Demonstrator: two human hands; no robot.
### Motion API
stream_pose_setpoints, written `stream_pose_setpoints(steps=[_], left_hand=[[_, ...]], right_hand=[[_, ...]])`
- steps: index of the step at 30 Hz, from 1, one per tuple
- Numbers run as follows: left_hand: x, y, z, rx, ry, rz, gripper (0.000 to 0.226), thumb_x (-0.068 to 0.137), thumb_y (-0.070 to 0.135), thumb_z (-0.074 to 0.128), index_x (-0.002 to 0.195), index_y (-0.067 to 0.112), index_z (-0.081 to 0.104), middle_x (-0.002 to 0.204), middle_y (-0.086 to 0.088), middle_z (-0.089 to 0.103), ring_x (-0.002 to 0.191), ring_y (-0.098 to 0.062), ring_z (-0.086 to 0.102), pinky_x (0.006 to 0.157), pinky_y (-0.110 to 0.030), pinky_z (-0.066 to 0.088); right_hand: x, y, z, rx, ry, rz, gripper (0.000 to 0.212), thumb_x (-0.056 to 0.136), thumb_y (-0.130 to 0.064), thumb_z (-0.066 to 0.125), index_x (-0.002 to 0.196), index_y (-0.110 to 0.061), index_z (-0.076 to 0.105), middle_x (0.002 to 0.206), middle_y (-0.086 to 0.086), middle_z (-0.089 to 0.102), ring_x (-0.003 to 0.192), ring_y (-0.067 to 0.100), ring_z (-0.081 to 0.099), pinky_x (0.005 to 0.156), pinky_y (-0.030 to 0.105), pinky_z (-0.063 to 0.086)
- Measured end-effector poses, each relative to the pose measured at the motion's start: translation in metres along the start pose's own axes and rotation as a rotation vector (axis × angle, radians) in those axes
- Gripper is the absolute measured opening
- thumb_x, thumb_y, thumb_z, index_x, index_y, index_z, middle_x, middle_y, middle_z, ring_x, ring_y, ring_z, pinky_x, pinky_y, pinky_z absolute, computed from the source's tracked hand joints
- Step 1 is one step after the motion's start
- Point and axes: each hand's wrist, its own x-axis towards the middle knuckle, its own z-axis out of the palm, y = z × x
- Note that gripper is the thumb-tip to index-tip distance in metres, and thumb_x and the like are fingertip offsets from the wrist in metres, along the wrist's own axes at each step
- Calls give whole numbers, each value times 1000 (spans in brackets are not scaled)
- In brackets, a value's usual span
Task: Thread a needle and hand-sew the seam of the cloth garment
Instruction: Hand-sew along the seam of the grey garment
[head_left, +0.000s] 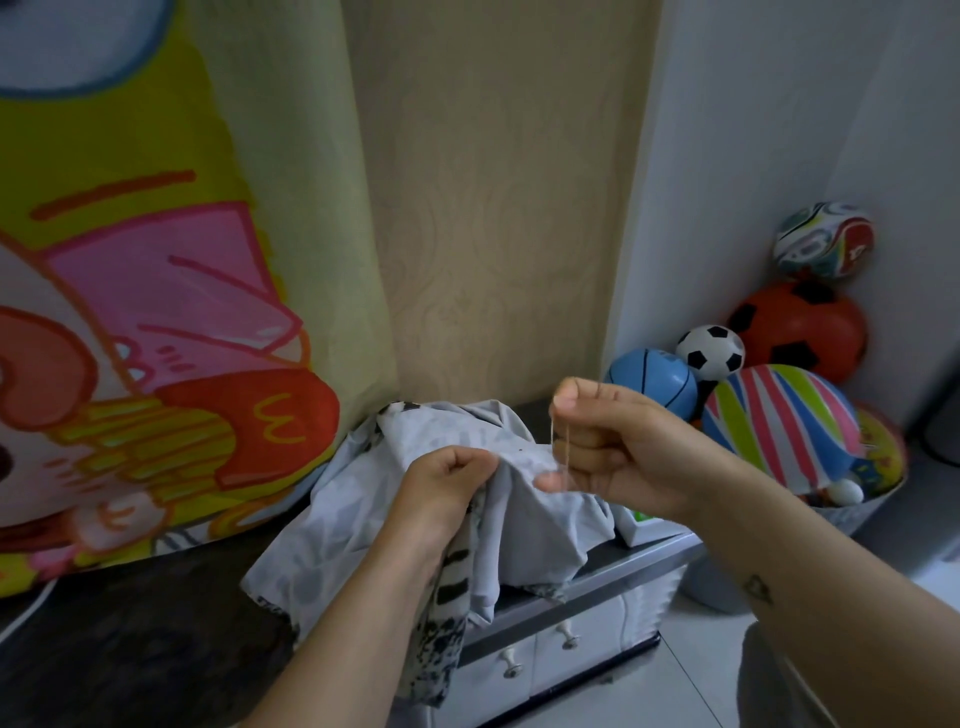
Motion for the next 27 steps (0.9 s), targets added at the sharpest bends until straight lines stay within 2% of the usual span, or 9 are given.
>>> stream_pose_setpoints(steps=[5, 7, 10, 13, 16, 18, 19, 22, 27], left_hand=[[1, 2, 0, -25, 55, -27, 17, 88, 20, 65, 72, 18, 70, 75, -1, 68, 78, -16, 61, 81, -31, 51], [-1, 2, -1, -42, 80, -25, 14, 88, 22, 65, 76, 18, 70, 78, -3, 70, 80, -16, 63, 80, -31, 52], [-4, 3, -1, -42, 86, -11, 13, 89, 24, 64, 81, 15, 70, 78, -5, 68, 76, -15, 61, 76, -30, 52], [-8, 6, -1, 23, 56, 31, 13, 90, 25, 63, 86, 15, 70, 82, -3, 69, 75, -10, 59, 71, -22, 49], [-11, 6, -3, 23, -10, 81, 10, 90, 22, 64, 85, 16, 69, 79, 1, 70, 74, -8, 60, 73, -22, 49], [-12, 4, -6, 42, -39, 128, 8, 90, 20, 64, 83, 16, 68, 71, 9, 68, 70, -3, 60, 69, -15, 48], [-13, 3, -8, 50, -53, 153, 8, 89, 18, 64, 82, 16, 67, 67, 12, 67, 68, 1, 60, 66, -12, 46], [-16, 4, -12, 74, -83, 193, 9, 89, 15, 64, 80, 18, 66, 63, 15, 66, 65, 6, 59, 65, -9, 44], [-17, 5, -17, 293, -88, 269, 8, 88, 18, 67, 80, 20, 68, 74, 5, 69, 70, -3, 61, 67, -17, 49]], right_hand=[[-8, -1, -12, -74, -386, 337, 14, 87, -21, 65, 80, -12, 56, 56, -8, 33, 47, 3, 32, 70, 34, 59], [-9, -2, -13, -221, -419, 438, 12, 92, -20, 57, 92, -9, 56, 57, -7, 32, 48, 5, 32, 74, 36, 59], [-7, -2, -9, -656, -153, 462, 20, 93, -22, 55, 105, -5, 55, 57, -3, 33, 46, 6, 34, 76, 35, 59], [3, 5, -8, -900, 238, 208, 13, 91, -19, 60, 99, -9, 64, 71, 7, 55, 50, 4, 51, 62, 19, 54], [14, 11, -18, -1105, 452, 15, 18, 88, -23, 63, 105, -15, 67, 76, 14, 57, 62, 17, 52, 56, 18, 46], [17, 13, -25, -1213, 445, 58, 27, 87, -29, 64, 112, -19, 66, 86, 9, 66, 71, 19, 61, 63, 18, 48], [18, 13, -27, -1237, 409, 108, 29, 86, -33, 64, 112, -22, 66, 93, 2, 68, 77, 12, 63, 65, 15, 48], [19, 11, -28, -1252, 290, 239, 22, 83, -37, 67, 100, -22, 71, 87, -6, 67, 70, 0, 57, 60, 7, 44], [19, 0, -29, -1337, 305, 141, 12, 81, -33, 70, 80, -21, 69, 60, -3, 58, 57, 7, 49, 68, 31, 50]])
